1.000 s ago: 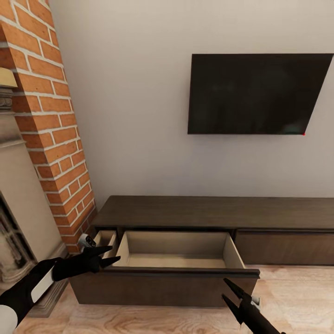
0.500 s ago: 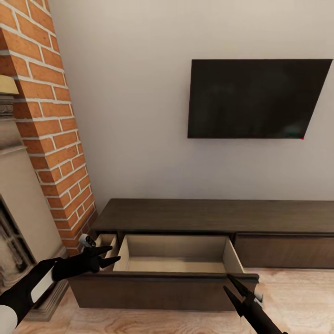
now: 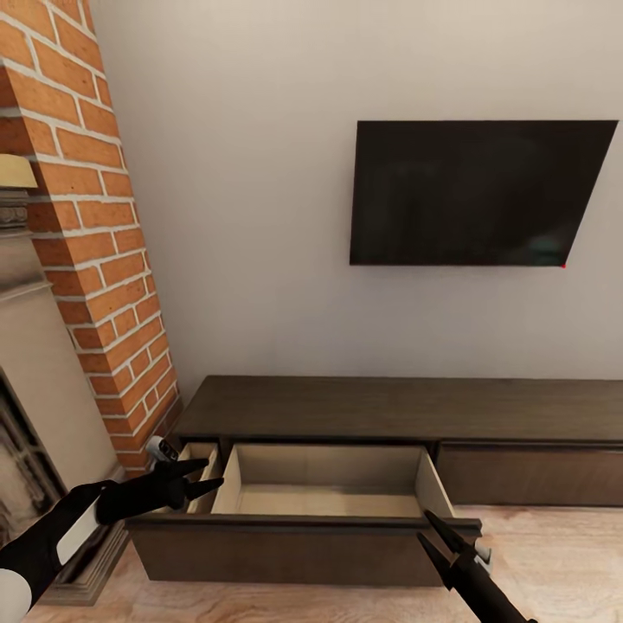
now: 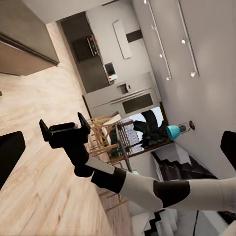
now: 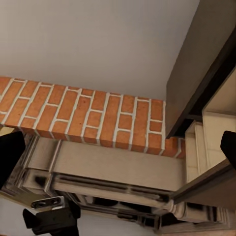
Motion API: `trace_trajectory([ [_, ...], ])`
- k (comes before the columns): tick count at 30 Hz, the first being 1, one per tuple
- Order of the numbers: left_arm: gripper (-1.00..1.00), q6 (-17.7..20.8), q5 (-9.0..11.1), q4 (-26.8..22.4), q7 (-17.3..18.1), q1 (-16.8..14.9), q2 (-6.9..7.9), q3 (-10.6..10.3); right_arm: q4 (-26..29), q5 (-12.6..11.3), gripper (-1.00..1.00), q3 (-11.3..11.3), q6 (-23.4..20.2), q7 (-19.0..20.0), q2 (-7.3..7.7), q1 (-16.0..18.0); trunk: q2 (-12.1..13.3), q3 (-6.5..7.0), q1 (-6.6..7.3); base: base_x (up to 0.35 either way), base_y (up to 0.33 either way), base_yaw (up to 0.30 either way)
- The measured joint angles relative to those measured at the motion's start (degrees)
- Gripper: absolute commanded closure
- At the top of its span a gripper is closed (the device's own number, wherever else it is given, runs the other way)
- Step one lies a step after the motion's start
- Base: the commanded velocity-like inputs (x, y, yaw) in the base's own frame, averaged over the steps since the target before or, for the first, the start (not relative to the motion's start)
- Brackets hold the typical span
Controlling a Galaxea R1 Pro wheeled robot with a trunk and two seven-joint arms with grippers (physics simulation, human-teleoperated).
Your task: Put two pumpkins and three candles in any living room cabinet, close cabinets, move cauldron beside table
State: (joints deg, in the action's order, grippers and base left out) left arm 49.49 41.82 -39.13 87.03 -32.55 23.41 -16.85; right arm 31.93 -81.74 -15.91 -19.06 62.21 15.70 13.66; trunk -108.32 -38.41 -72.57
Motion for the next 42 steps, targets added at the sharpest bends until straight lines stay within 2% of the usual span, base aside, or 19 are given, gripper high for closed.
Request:
trace_trajectory([
  [9, -1.00, 0.0, -0.1, 0.0, -0.2, 0.0, 0.24, 0.0, 0.0, 0.1, -1.00, 0.0, 0.0, -0.6, -0.03, 0.0, 3.6, 1.62, 1.98, -0.011, 0.001, 0.000],
  [14, -1.00, 0.0, -0.1, 0.0, -0.2, 0.0, 0.26, 0.0, -0.1, 0.1, -1.00, -0.1, -0.1, -0.8, -0.03, 0.0, 5.6, 2.70, 3.05, -0.220, 0.059, 0.088],
  [31, -1.00, 0.0, -0.1, 0.0, -0.2, 0.0, 0.27, 0.0, -0.1, 0.1, -1.00, -0.1, -0.1, -0.9, -0.04, 0.0, 12.4, 6.75, 6.79, -0.290, 0.059, 0.220],
  [42, -1.00, 0.0, -0.2, 0.0, -0.2, 0.0, 0.27, 0.0, -0.1, 0.1, -1.00, -0.1, -0.1, -1.7, -0.04, 0.0, 16.8, 9.26, 9.23, -0.040, 0.000, 0.239],
])
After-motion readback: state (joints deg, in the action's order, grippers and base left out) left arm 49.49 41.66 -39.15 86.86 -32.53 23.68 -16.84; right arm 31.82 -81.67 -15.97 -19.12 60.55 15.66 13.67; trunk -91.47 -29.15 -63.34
